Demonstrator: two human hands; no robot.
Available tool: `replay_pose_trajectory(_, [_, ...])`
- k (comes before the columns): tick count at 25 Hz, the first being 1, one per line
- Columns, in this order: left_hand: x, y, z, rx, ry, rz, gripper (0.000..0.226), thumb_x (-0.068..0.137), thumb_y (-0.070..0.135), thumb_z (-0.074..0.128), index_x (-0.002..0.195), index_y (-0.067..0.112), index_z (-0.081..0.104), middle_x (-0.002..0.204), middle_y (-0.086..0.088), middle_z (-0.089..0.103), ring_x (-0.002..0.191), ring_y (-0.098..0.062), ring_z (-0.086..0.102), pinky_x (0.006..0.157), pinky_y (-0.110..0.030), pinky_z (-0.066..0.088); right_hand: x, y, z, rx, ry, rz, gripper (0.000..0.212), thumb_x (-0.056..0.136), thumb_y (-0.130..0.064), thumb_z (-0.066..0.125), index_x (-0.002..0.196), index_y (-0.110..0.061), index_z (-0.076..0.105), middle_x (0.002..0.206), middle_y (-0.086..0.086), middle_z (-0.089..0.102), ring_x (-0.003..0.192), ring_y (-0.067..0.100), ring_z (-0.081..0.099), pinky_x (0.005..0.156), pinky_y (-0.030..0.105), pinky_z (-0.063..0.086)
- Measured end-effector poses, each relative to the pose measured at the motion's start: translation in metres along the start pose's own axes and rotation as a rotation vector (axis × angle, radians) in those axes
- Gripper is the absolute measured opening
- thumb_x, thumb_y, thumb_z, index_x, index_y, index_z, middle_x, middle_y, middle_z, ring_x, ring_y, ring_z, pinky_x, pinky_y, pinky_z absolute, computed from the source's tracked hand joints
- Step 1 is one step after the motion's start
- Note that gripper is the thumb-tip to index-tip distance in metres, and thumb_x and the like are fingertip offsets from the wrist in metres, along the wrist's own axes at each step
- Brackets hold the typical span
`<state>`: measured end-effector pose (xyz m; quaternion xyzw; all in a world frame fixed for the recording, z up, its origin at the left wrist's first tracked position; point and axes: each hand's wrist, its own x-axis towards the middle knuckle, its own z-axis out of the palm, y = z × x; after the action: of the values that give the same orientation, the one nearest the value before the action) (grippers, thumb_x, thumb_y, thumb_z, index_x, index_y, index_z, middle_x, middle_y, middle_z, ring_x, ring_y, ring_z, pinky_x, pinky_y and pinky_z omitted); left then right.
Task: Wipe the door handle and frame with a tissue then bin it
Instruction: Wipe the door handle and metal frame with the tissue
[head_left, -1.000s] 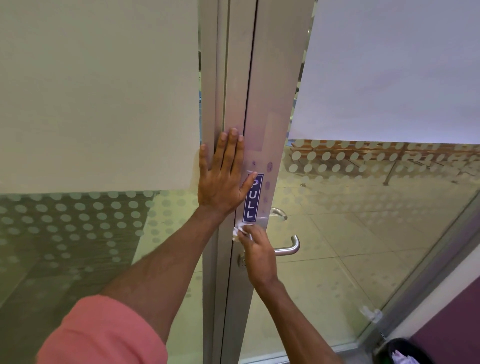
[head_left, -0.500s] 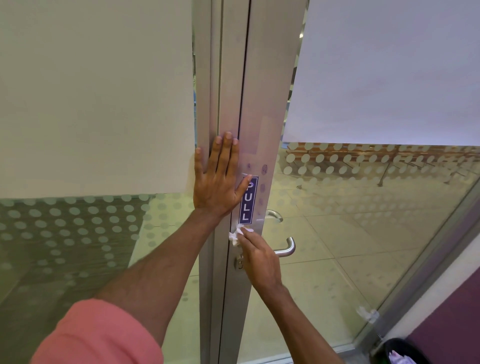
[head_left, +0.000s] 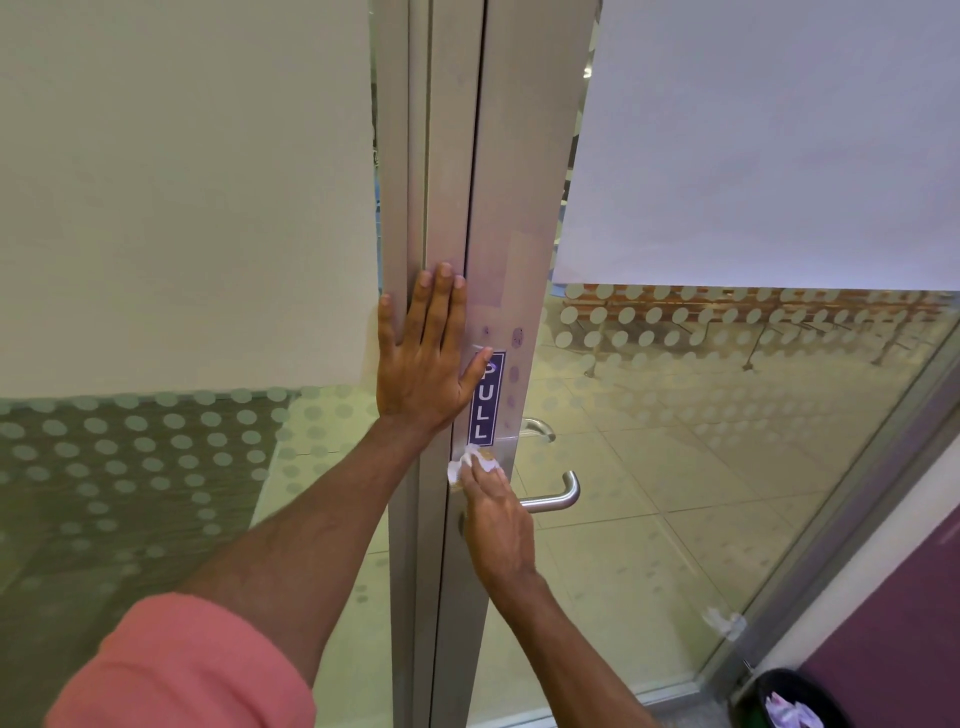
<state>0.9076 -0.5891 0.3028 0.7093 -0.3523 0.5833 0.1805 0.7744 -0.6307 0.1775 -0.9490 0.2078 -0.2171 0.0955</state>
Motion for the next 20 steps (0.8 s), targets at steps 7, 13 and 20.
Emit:
replay_pose_trajectory(7, [0.000,-0.002,0.001,0.007,0.007,0.002,0.082,0.099,0.062,0.028,0.156,0.009,0.003,0.161,-0.012,0.020,0.150,-0.027,0.016,0.122,-0.048,-0.008,-0.004,0.005,-0.005,-0.027,-0.005,0.005,0.073,0.090,-0.016,0.066,0.151,-0.017,0.026,0.158,0.007,0.031,0.140,0.027,0.038,0.107,0.038,0.043])
replay_pose_trajectory(13, [-0.001,-0.002,0.003,0.007,0.006,0.001,0.082,0.100,0.062,0.026,0.156,0.011,-0.002,0.162,-0.012,0.016,0.154,-0.024,0.002,0.122,-0.048,-0.010,-0.010,0.010,-0.006,-0.142,-0.076,-0.069,0.065,0.092,-0.011,0.060,0.150,-0.014,0.031,0.152,0.011,0.041,0.139,0.031,0.039,0.111,0.038,0.037])
replay_pose_trajectory(20, [-0.001,-0.001,0.003,-0.005,-0.009,-0.006,0.083,0.099,0.062,0.027,0.158,0.007,0.005,0.162,-0.011,0.014,0.151,-0.018,-0.002,0.123,-0.048,-0.010,-0.010,0.011,-0.008,-0.100,-0.043,-0.017,0.062,0.090,-0.011,0.062,0.146,-0.015,0.036,0.146,0.008,0.048,0.123,0.026,0.054,0.093,0.035,0.051])
